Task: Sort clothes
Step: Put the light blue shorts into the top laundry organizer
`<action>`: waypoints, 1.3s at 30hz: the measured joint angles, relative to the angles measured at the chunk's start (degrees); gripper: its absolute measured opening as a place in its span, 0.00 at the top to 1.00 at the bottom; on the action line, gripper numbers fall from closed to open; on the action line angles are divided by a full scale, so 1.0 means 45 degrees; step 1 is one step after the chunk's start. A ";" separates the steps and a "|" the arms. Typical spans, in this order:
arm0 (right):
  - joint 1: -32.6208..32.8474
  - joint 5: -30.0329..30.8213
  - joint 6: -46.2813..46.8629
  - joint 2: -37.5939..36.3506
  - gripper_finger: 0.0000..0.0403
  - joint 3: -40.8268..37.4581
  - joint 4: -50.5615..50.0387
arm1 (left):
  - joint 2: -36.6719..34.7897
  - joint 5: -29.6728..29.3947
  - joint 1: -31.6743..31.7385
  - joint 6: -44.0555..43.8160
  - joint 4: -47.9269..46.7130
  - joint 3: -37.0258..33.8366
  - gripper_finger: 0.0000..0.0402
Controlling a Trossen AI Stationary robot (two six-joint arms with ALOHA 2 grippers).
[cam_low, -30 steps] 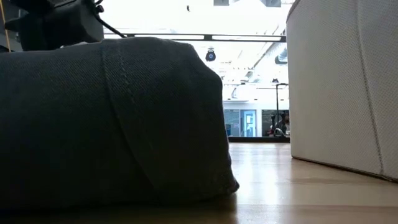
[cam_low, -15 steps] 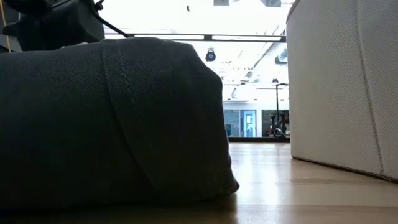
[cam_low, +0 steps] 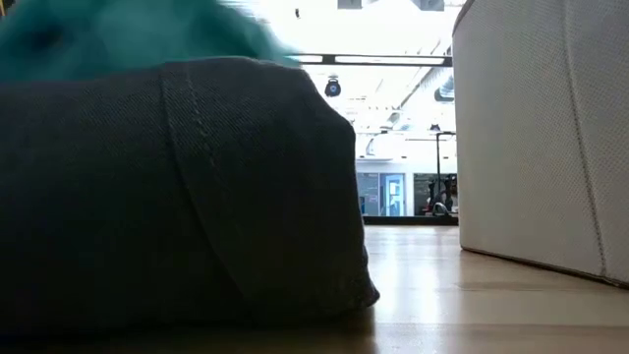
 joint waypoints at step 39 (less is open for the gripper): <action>-0.0694 0.0091 0.0615 0.0000 0.59 0.0000 0.0620 | 0.1954 0.1394 1.4599 0.7138 0.1330 -0.3396 0.93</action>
